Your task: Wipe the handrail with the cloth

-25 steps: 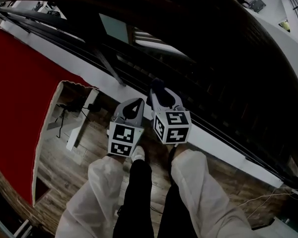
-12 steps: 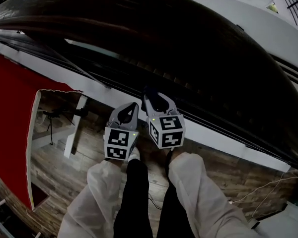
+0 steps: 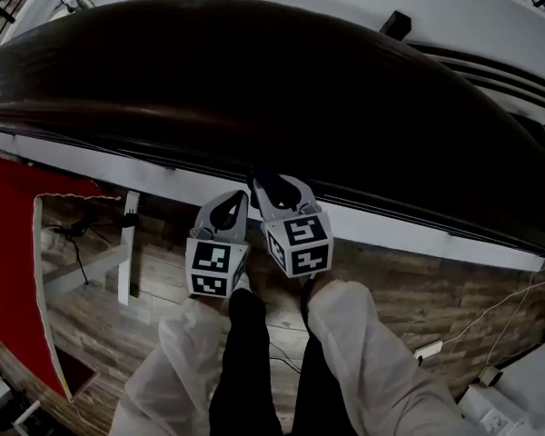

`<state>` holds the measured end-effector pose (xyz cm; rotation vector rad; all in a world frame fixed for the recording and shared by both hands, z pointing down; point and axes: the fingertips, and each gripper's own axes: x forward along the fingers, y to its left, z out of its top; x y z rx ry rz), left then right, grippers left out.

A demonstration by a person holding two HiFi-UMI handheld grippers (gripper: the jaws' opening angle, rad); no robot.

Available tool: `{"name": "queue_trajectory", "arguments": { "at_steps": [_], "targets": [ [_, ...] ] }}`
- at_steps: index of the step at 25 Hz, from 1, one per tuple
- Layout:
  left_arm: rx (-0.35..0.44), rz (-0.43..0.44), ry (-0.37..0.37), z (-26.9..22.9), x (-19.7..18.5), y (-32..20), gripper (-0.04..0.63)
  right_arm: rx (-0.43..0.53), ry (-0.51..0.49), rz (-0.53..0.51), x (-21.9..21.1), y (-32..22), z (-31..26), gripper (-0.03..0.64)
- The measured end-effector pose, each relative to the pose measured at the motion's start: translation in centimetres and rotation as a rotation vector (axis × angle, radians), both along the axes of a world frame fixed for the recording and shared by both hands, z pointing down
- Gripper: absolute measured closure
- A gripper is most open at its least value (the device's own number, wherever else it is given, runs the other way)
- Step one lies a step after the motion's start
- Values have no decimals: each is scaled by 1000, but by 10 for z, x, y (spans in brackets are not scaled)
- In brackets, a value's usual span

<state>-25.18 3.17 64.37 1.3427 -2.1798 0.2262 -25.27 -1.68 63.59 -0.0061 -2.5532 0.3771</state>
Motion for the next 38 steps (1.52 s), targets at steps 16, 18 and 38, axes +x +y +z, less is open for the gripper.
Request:
{"name": "queue_trajectory", "arguments": {
  "at_steps": [16, 18, 38],
  "targets": [
    [1, 107, 22, 0, 81, -77, 597, 9, -9, 107, 86, -82, -3, 526],
    [3, 118, 23, -2, 90, -90, 597, 9, -12, 119, 96, -93, -3, 526],
    [-1, 259, 11, -8, 167, -171, 597, 16, -7, 257, 184, -178, -3, 526]
  ]
}}
